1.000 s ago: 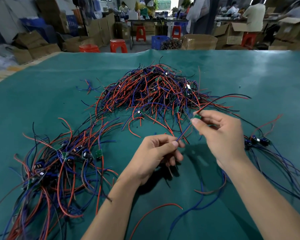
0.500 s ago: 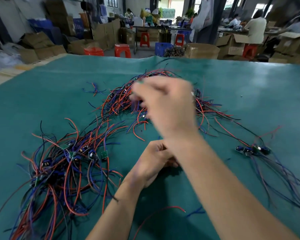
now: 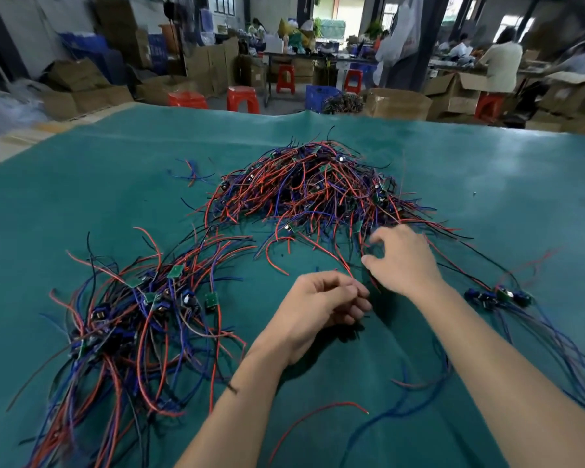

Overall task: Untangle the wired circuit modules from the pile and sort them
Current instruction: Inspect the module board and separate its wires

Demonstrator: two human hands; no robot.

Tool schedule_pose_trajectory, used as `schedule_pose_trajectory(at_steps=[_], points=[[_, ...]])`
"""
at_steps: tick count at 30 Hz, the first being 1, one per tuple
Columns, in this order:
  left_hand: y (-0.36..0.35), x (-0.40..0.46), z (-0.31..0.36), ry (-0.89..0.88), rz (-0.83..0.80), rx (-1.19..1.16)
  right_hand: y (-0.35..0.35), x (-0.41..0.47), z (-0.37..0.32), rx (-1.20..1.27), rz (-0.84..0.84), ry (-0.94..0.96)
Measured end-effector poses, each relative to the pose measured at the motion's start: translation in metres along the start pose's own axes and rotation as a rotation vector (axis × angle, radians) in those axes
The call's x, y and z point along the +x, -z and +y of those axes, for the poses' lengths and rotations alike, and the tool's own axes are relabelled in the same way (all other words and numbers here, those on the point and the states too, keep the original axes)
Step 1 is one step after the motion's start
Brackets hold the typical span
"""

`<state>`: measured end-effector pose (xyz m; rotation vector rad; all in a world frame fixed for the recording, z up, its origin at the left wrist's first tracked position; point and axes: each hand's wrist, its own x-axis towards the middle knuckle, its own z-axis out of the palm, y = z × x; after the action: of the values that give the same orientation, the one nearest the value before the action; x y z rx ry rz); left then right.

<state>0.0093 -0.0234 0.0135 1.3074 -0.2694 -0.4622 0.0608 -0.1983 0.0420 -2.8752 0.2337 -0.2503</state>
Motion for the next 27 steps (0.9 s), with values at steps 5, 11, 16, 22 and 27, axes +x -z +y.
schedule_pose_trajectory(at_steps=[5,11,16,22,27], points=[[0.002,-0.001,0.001,-0.006,0.000,-0.007,-0.003,-0.013,0.027,0.152,0.080,0.038],[0.001,-0.002,0.002,0.009,0.016,-0.019,0.003,-0.030,0.031,0.477,0.166,-0.032],[0.000,0.003,0.002,0.023,0.104,-0.065,0.022,-0.059,0.015,0.949,-0.002,0.060],[-0.002,0.002,0.004,0.029,0.094,-0.119,0.020,-0.083,-0.011,0.974,-0.296,0.173],[0.001,0.001,0.001,-0.006,0.083,-0.067,0.020,-0.094,-0.020,0.956,-0.597,0.340]])
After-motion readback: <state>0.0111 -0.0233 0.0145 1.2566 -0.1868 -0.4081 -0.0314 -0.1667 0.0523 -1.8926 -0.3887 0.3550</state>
